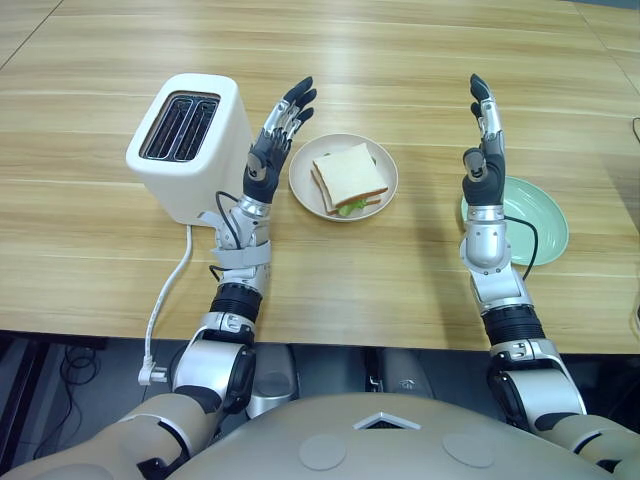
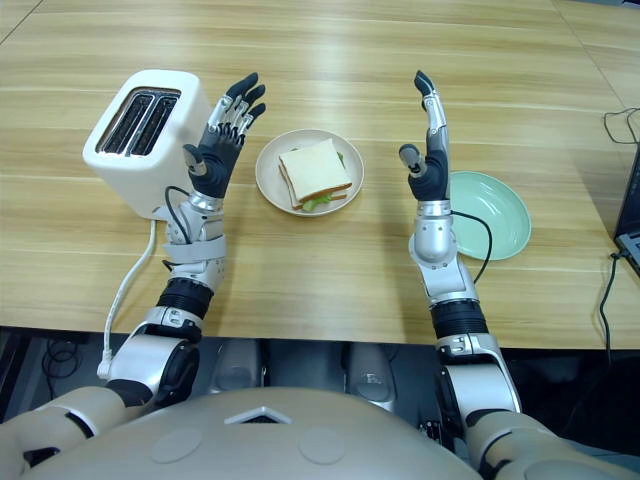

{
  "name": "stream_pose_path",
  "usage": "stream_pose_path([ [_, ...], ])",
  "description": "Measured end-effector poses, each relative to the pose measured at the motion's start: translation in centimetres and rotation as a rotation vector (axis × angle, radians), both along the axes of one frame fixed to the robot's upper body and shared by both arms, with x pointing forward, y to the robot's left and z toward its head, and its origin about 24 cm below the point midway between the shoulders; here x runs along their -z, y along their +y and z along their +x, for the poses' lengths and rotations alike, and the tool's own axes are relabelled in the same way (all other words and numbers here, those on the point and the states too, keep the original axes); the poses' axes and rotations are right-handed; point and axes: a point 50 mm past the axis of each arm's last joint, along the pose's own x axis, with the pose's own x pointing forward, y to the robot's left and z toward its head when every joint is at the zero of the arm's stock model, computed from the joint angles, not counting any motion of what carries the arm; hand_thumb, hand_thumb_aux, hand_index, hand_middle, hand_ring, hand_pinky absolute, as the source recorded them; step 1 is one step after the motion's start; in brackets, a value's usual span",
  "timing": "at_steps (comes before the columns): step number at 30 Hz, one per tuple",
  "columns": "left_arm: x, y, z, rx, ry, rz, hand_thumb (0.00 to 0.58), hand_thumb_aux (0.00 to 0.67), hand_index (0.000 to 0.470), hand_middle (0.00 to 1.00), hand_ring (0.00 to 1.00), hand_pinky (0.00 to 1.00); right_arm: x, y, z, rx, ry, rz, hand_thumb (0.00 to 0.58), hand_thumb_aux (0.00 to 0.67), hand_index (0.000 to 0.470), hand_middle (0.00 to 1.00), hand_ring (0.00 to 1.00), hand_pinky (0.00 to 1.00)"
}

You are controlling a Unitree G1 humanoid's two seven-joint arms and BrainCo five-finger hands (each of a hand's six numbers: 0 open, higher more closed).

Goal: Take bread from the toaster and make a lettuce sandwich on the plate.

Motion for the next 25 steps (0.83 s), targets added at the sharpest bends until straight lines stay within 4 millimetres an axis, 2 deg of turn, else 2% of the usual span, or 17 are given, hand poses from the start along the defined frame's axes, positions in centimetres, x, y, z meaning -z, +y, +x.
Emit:
stream_pose_path([
  [25,0.52,-0.33,-0.15,-0.075,-0.028,0.095,0.000,0.000,0.000,0.00,0.00,0.00,0.61,0.35,-0.13,-0.010,0.013,-0.027,0.000,0.000,0.000,0.00,0.00,0.00],
])
